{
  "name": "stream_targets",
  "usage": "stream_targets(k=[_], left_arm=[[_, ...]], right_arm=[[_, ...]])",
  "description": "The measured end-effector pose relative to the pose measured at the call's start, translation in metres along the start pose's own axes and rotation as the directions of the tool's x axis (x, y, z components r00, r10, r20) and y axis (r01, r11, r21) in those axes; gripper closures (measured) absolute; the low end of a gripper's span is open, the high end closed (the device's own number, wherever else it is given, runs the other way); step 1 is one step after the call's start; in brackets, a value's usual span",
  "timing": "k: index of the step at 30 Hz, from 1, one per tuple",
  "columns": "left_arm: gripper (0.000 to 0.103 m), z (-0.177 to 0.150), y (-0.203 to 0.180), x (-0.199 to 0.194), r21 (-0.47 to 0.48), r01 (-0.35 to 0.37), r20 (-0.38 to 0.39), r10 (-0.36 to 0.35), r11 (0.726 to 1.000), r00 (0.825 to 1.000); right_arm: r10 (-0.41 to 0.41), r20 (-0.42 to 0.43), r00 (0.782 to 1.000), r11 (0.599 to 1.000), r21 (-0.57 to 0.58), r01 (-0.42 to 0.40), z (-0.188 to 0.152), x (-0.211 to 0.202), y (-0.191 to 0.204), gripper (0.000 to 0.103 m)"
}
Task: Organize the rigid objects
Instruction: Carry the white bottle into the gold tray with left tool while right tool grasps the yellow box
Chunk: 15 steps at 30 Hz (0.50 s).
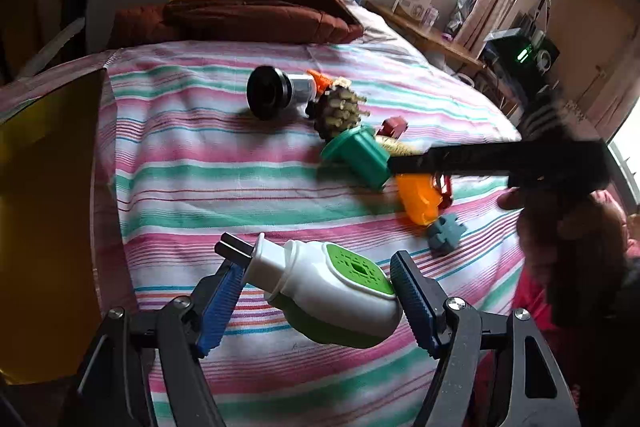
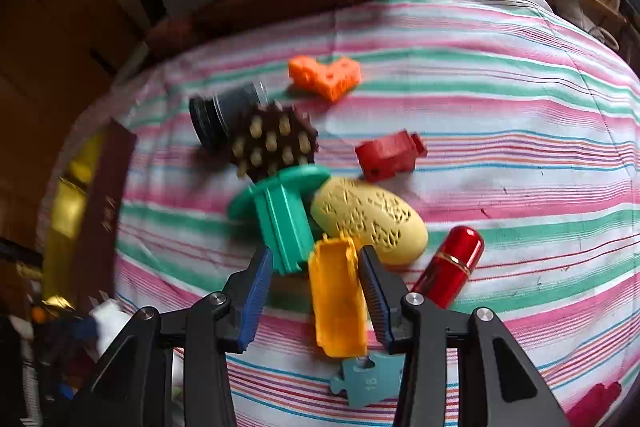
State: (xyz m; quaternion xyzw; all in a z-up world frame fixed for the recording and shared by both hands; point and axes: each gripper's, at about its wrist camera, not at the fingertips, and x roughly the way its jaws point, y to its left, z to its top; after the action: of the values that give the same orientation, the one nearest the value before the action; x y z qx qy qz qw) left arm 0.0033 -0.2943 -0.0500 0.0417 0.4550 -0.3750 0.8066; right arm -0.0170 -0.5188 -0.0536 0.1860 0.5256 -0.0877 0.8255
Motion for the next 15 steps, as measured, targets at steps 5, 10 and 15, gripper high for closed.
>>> stream_targets(k=[5, 10, 15], left_arm=[[0.029, 0.006, 0.011, -0.028, -0.023, 0.013, 0.052, -0.012, 1.000, 0.999], [0.029, 0.013, 0.043, -0.058, -0.096, -0.003, 0.103, 0.013, 0.995, 0.995], [0.029, 0.019, 0.097, -0.086, -0.163, -0.088, 0.142, 0.112, 0.983, 0.984]], right_arm=[[0.000, -0.006, 1.000, 1.000, -0.025, 0.000, -0.002, 0.002, 0.003, 0.058], [0.002, -0.006, 1.000, 1.000, -0.023, -0.003, -0.003, 0.001, 0.002, 0.059], [0.020, -0.015, 1.000, 0.999, 0.046, -0.019, 0.000, 0.001, -0.010, 0.055]])
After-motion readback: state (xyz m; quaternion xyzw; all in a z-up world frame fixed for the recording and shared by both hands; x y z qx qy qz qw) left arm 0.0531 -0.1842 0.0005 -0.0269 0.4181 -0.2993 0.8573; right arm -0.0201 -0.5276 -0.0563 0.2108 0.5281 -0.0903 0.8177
